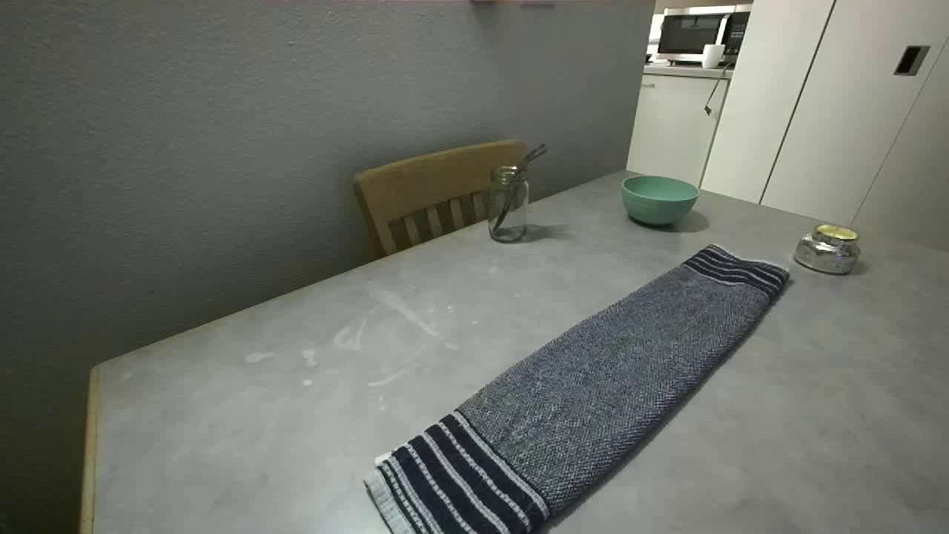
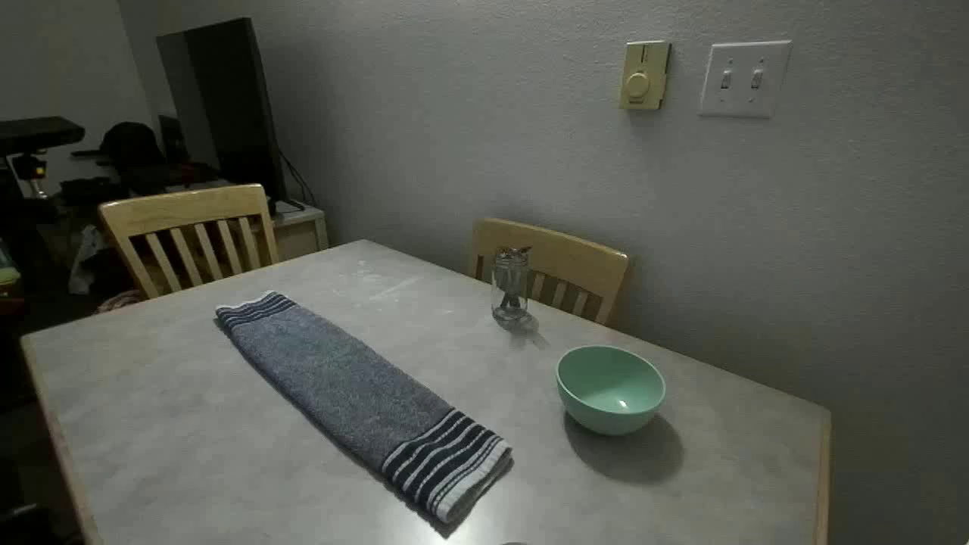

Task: Fold up the grey towel on the table.

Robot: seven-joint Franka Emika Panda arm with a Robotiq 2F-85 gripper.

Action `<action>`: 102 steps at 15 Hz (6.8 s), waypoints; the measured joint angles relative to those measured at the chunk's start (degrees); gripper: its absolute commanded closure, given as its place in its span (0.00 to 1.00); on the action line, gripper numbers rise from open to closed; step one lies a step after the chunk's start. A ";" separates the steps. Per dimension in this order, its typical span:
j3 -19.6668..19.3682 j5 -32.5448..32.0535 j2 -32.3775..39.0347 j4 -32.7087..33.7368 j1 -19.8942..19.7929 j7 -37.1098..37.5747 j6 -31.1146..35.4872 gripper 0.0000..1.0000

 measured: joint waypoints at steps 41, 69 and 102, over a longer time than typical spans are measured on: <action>-10.49 -2.87 20.37 6.05 -4.36 -20.27 20.05 0.00; -6.85 -6.75 57.95 33.75 2.36 2.68 29.64 0.00; -9.90 -17.42 90.15 71.55 16.96 14.92 15.98 0.00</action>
